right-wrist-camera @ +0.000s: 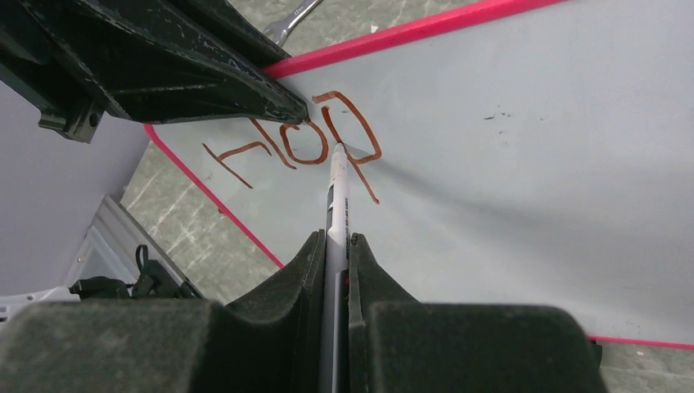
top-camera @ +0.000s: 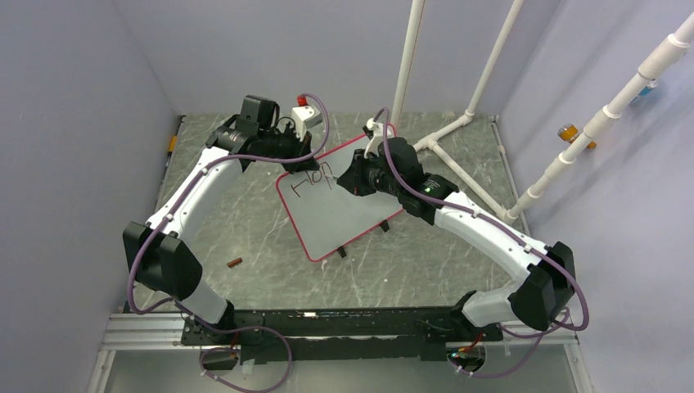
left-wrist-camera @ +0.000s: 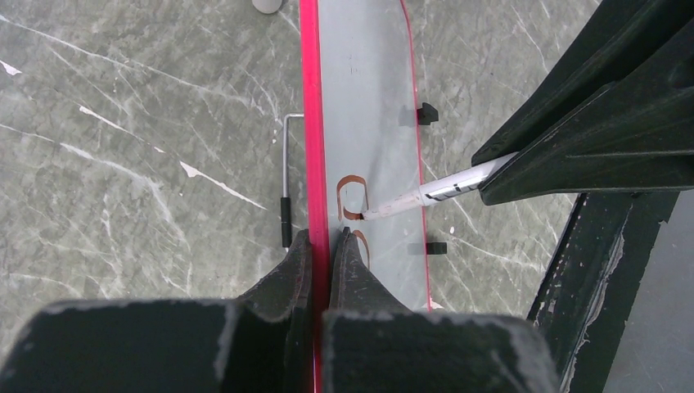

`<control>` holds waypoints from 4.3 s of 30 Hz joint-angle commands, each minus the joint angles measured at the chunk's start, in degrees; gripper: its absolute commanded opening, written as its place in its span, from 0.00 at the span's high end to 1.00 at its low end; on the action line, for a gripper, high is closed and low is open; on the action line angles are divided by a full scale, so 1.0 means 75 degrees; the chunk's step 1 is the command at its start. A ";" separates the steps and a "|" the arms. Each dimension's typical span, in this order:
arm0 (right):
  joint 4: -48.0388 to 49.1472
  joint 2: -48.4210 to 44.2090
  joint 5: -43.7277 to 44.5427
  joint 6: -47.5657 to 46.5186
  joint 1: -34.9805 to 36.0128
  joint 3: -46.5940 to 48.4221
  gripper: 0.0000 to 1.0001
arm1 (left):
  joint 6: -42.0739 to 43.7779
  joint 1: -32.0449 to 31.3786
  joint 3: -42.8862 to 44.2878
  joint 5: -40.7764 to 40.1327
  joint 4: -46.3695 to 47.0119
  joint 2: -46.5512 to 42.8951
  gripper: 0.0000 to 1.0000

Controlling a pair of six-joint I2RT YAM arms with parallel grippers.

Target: Write a sentence on the whiteboard

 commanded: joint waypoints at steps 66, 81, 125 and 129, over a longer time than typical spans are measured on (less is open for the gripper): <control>0.0429 0.0126 -0.0062 -0.0267 -0.0689 0.0597 1.00 | 0.0870 -0.0219 -0.0077 -0.0555 -0.0189 -0.0170 1.00; 0.0507 0.0000 -0.0092 -0.0035 -0.0435 -0.0053 1.00 | 0.0851 -0.0219 -0.0094 -0.0625 -0.0168 -0.0149 1.00; -0.0093 -0.2786 -0.0001 -0.0803 -0.0771 -0.1258 1.00 | 0.0294 -0.0219 -0.0558 -0.1840 0.0534 -0.0426 1.00; -0.0182 -0.2782 0.0224 -0.0701 -0.0536 -0.1353 1.00 | 0.0155 -0.0219 -0.0660 -0.2222 0.0589 -0.0475 1.00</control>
